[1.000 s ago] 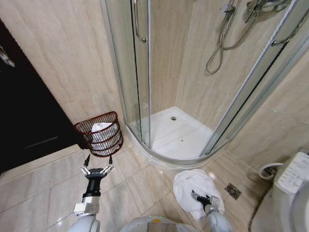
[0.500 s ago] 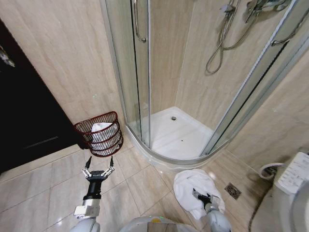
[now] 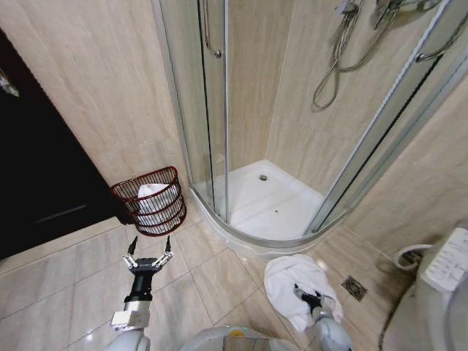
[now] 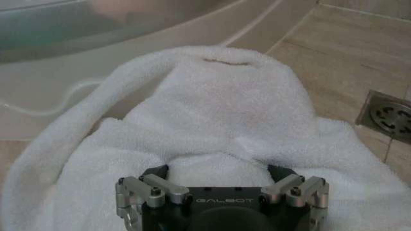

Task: Discard the used towel into the hamper.

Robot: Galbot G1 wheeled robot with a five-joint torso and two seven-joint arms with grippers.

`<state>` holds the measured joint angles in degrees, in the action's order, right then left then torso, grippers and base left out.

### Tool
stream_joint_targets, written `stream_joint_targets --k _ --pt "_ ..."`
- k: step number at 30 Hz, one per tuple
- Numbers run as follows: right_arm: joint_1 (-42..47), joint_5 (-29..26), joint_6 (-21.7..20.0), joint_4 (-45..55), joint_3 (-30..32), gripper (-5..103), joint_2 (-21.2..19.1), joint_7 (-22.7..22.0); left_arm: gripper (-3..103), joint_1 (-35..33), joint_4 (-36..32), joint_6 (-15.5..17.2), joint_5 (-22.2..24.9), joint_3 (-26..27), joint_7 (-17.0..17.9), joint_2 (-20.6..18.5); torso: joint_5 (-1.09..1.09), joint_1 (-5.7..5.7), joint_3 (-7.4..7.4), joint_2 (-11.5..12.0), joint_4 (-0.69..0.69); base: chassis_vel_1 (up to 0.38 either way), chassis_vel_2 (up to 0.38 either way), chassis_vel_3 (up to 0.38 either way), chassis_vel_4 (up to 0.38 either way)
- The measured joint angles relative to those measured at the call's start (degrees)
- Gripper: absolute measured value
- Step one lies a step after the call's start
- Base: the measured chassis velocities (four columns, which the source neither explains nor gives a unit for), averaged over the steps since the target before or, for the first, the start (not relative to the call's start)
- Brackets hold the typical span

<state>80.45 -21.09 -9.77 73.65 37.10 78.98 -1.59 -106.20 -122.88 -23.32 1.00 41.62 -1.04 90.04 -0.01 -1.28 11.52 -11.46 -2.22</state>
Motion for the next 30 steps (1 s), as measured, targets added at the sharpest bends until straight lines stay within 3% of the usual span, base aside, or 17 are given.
stream_joint_targets --k 4,8,10,17,22,24,30 --pt "-0.02 -0.04 0.10 -0.27 0.16 99 -0.21 0.09 100 0.06 -0.06 -0.09 -0.10 -0.13 -0.03 0.06 0.00 0.06 -0.48 0.53 0.00 0.000 0.000 0.000 0.000" --pt "0.11 -0.13 0.67 -0.43 0.31 83 -0.34 0.42 100 0.12 -0.48 0.16 -0.36 -0.28 -0.01 0.10 0.00 0.06 -0.66 0.68 0.00 0.000 0.000 0.000 0.000" --pt "0.14 -0.13 0.70 -0.44 0.32 83 -0.35 0.52 100 0.12 -0.48 0.16 -0.40 -0.28 0.00 0.10 0.00 0.06 -0.66 0.68 0.00 0.000 0.000 0.000 0.000" --pt "-0.22 -0.01 0.94 -1.02 0.26 50 -0.21 0.86 100 0.11 -0.36 0.05 -0.51 -0.27 0.00 0.11 0.01 0.01 -0.63 0.63 0.00 0.000 0.000 0.000 0.000" --pt "-0.54 0.02 1.12 -1.48 0.25 39 -0.19 1.11 100 0.20 -0.32 0.03 -0.51 -0.14 0.00 0.04 0.01 0.00 -0.59 0.56 0.00 0.000 0.000 0.000 0.000" --pt "-0.65 0.02 1.14 -1.74 0.41 28 -0.29 1.77 100 0.28 -0.31 0.04 -0.50 -0.04 0.00 -0.02 0.01 -0.01 -0.57 0.53 0.00 0.000 0.000 0.000 0.000" --pt "-0.95 -0.49 2.58 -2.24 0.66 11 -0.37 1.84 100 0.35 -0.33 0.04 -0.30 0.03 0.01 -0.05 0.02 -0.03 -0.53 0.48 0.00 0.000 0.000 0.000 0.000"
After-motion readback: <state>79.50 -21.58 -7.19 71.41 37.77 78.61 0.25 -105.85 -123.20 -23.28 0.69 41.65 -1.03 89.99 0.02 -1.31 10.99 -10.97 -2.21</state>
